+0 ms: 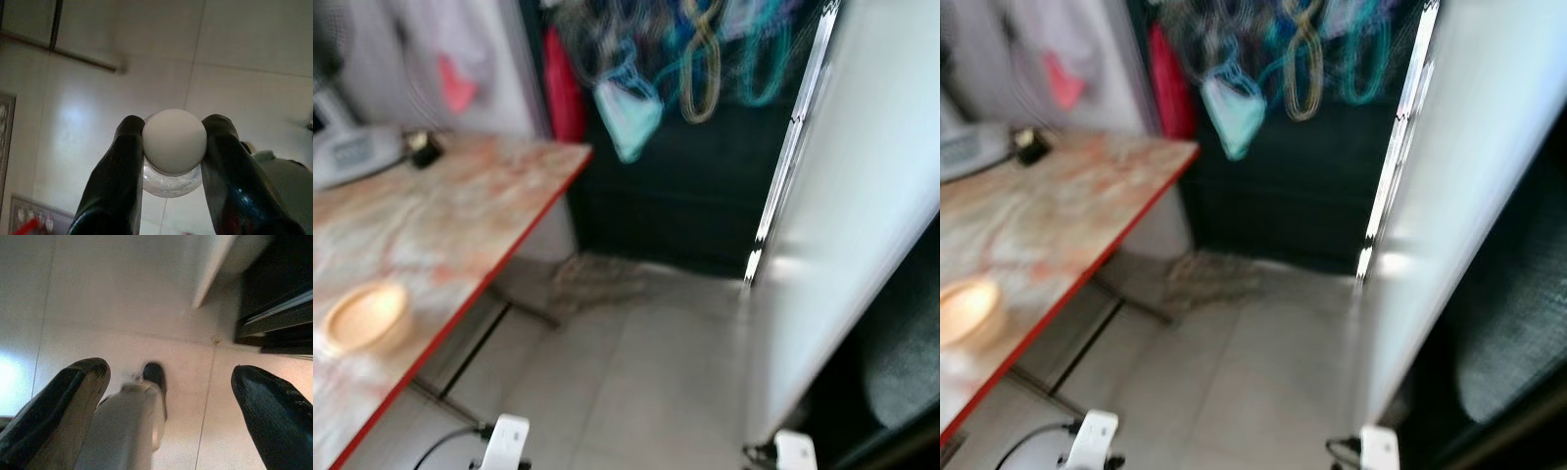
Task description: Restocking fridge
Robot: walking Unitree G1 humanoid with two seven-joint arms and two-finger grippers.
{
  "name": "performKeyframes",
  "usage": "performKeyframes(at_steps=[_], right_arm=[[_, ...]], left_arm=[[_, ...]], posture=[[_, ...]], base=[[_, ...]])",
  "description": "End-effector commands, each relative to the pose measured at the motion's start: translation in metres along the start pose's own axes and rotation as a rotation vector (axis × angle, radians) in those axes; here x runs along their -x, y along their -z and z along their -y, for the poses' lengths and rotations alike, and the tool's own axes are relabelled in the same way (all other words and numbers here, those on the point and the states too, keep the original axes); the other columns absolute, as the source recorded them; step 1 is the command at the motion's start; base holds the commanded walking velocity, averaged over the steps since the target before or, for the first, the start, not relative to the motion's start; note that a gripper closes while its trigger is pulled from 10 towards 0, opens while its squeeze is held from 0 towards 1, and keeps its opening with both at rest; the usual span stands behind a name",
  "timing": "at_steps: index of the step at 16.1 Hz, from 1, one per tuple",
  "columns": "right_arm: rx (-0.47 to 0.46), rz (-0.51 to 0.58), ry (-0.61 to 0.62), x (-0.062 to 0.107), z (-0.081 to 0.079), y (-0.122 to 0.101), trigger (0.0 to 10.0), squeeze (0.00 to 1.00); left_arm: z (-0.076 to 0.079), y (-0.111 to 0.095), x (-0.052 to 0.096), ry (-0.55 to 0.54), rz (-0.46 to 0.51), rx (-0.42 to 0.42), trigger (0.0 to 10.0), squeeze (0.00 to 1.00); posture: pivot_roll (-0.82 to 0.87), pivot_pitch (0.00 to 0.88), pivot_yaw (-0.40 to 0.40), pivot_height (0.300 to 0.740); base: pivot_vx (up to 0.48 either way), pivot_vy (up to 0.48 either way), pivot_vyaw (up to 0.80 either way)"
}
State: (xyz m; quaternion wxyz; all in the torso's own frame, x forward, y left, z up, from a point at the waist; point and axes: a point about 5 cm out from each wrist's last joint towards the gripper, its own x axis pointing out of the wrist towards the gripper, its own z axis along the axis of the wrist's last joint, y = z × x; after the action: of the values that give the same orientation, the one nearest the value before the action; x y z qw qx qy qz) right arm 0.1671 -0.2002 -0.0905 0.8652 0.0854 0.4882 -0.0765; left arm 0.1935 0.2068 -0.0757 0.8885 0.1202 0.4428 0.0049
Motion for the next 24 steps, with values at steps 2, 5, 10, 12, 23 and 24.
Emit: performKeyframes(at_steps=[2, 5, 10, 12, 23, 24], right_arm=[[-0.006, -0.005, -0.026, -0.001, -0.0104, 0.0012, 10.0, 0.0], [-0.004, -0.004, -0.027, -0.0012, -0.0105, 0.0, 10.0, 0.0], [-0.002, -0.004, -0.031, -0.0014, -0.0112, -0.001, 10.0, 0.0], [-0.002, -0.004, -0.031, -0.0015, -0.0114, -0.0014, 10.0, 0.0], [0.005, -0.009, -0.032, -0.0014, -0.0103, -0.0011, 10.0, 0.0], [0.005, -0.01, -0.031, -0.0013, -0.0102, -0.0006, 10.0, 0.0]], left_arm=[[-0.0082, 0.0048, 0.0008, -0.016, -0.021, -0.009, 10.0, 0.0], [-0.0085, 0.0035, 0.0006, -0.018, -0.019, -0.006, 10.0, 0.0], [-0.0107, 0.0037, 0.0006, -0.026, -0.021, 0.005, 10.0, 0.0], [-0.0095, 0.0007, 0.0001, -0.024, -0.011, 0.003, 10.0, 0.0], [-0.0078, 0.0004, 0.0, -0.023, -0.009, 0.023, 10.0, 0.0], [-0.0076, 0.0009, 0.0001, -0.023, -0.011, 0.025, 10.0, 0.0]], posture=[[0.0, 0.0, 0.074, 0.74], [0.01, 0.0, 0.069, 0.74], [0.02, 0.0, 0.069, 0.74], [0.01, 0.0, 0.07, 0.74], [0.01, 0.0, 0.066, 0.74], [0.0, 0.0, 0.066, 0.74]], base=[[0.0, 0.0, -0.8], [0.0, 0.0, -0.8], [0.0, 0.0, -0.8], [0.0, 0.0, -0.8], [0.0, 0.0, -0.8], [0.0, 0.0, -0.8]])
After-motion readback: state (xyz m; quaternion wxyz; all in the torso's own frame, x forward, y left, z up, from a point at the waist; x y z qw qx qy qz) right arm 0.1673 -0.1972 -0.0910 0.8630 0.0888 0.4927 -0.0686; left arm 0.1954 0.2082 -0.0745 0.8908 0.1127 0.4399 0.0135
